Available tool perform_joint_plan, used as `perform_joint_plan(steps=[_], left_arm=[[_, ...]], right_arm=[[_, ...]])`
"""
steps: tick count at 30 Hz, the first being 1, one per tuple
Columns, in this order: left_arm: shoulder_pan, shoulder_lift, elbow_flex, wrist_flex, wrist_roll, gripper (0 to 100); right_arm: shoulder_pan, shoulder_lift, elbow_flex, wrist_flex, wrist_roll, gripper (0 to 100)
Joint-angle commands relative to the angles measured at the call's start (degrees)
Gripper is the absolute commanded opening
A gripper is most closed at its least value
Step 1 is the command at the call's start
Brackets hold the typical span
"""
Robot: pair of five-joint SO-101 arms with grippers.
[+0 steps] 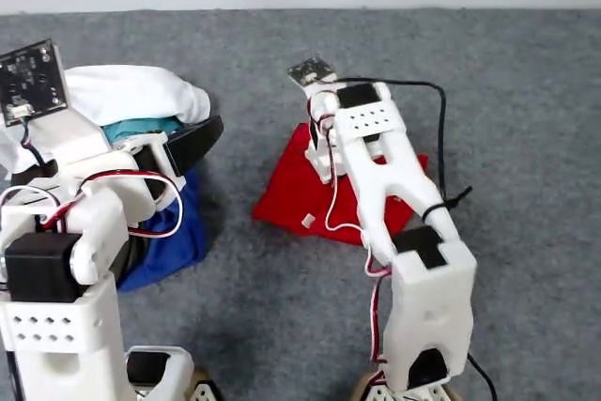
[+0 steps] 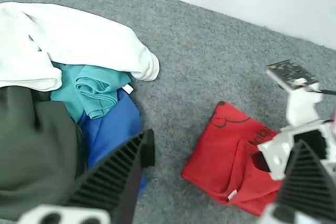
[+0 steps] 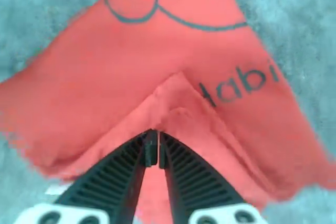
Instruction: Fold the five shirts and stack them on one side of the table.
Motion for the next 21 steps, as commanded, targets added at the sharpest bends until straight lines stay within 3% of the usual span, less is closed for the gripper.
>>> perform_joint_plan(steps=[1,8,13,16,18,21], left_arm=[[0.1,-0.7,-0.1,-0.4,-0.4,38],[0.1,-0.7,-0.1,-0.4,-0.4,38],[0.1,-0.7,-0.1,-0.4,-0.4,38],[0.1,-0.7,-0.1,-0.4,-0.4,38],[0.1,-0.7,-0.1,-0.4,-0.4,38],[0.1,-0.7,-0.1,-0.4,-0.4,38]], right_arm=[[0.5,-7.1,-1.8,5.8,0.4,0.9],[0.8,-8.2,-0.4,12.6,0.4,0.9],[0.7,-8.0,1.0,1.9,0.2,1.5],[0.7,-7.0,0.9,-4.4,-2.3,9.5],[0.5,-5.6,0.1,-5.9,-3.3,16.0],[0.5,-2.2,-1.6,-6.4,-3.3,15.3]])
